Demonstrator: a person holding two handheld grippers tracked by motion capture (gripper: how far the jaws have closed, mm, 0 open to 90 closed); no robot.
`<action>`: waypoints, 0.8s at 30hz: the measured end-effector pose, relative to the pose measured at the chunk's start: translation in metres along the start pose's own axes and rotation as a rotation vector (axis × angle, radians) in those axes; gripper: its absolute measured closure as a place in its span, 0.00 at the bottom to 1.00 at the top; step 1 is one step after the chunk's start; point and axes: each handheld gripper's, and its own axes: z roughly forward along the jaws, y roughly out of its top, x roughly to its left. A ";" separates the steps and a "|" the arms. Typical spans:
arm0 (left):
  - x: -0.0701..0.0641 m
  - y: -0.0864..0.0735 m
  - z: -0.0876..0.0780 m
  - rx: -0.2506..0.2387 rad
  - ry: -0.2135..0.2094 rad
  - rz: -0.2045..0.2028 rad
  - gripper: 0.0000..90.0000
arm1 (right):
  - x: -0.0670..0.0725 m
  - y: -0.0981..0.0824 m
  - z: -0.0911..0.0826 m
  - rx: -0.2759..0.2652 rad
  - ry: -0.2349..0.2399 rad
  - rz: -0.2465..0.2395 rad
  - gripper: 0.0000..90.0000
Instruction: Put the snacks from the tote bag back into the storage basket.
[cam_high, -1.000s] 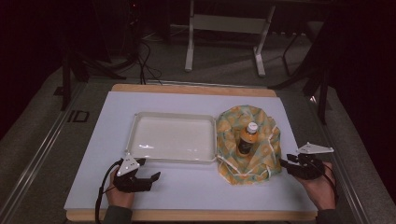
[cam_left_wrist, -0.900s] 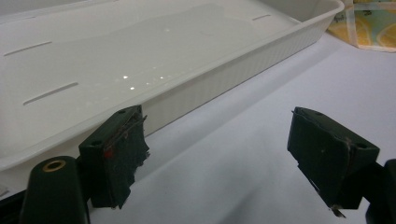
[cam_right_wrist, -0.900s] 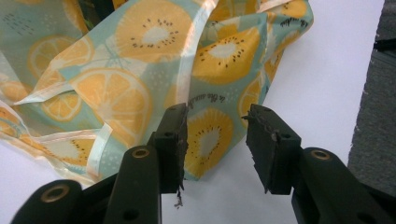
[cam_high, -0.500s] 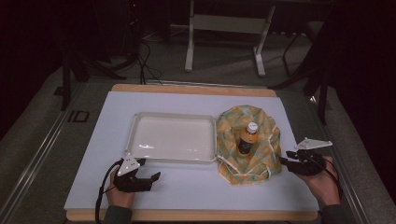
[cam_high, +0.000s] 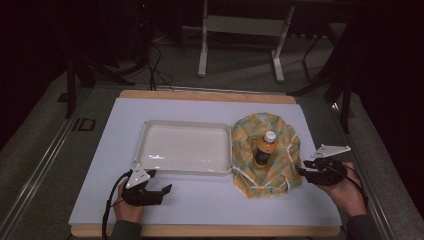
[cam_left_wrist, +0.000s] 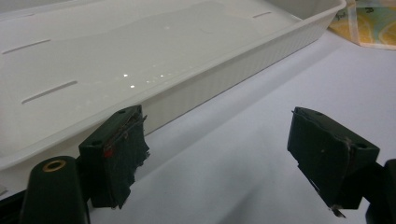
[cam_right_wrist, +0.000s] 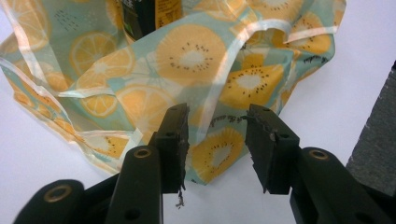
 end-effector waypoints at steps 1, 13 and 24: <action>0.000 0.000 0.000 0.000 0.000 0.000 0.21 | 0.000 0.002 0.000 0.002 0.001 -0.005 0.65; 0.000 0.000 0.000 0.000 -0.001 -0.002 0.21 | 0.002 0.020 -0.004 0.026 0.024 -0.054 0.65; 0.000 0.000 0.000 0.002 -0.002 -0.002 0.21 | 0.006 0.037 -0.001 0.041 0.035 -0.091 0.65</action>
